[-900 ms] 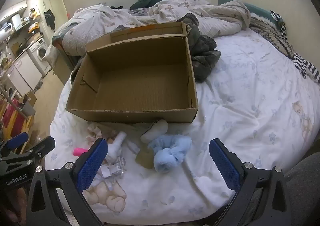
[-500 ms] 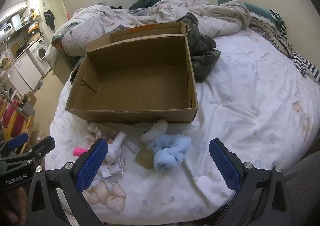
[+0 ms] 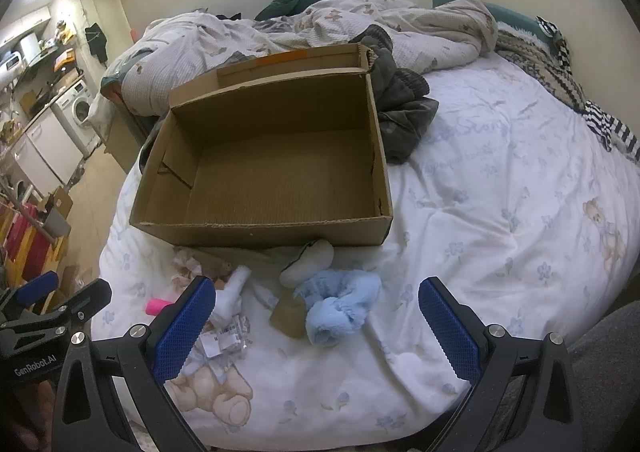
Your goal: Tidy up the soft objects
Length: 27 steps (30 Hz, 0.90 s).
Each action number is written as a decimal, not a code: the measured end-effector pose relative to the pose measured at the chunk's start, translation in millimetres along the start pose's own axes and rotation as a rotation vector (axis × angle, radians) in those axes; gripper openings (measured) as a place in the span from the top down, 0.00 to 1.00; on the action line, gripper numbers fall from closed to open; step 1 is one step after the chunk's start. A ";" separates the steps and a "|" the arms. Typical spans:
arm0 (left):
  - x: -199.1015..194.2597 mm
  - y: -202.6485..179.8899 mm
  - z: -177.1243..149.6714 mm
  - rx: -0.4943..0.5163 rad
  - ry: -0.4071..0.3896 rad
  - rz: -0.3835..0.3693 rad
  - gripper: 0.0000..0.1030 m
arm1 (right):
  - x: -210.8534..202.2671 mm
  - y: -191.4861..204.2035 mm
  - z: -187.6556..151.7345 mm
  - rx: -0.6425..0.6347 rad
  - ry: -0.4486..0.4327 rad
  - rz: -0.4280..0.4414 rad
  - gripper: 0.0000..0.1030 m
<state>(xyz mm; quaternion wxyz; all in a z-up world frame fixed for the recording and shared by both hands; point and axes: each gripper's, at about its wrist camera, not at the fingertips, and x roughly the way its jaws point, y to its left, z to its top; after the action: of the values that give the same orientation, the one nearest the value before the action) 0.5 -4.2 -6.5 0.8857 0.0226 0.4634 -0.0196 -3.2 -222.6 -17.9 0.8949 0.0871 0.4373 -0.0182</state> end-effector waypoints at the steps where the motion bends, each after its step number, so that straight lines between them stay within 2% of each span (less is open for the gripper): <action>1: -0.2 0.4 0.2 0.000 0.000 -0.001 0.00 | 0.1 -1.2 -0.8 0.002 0.000 0.001 0.00; 27: -1.4 3.0 0.4 0.000 0.003 0.003 0.00 | -0.2 -2.4 -0.9 0.005 -0.001 0.006 0.00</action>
<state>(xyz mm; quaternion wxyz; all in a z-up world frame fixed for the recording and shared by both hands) 0.2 -1.3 -5.0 0.8850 0.0235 0.4646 -0.0183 -4.3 -224.8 -18.6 0.8950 0.0906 0.4364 -0.0168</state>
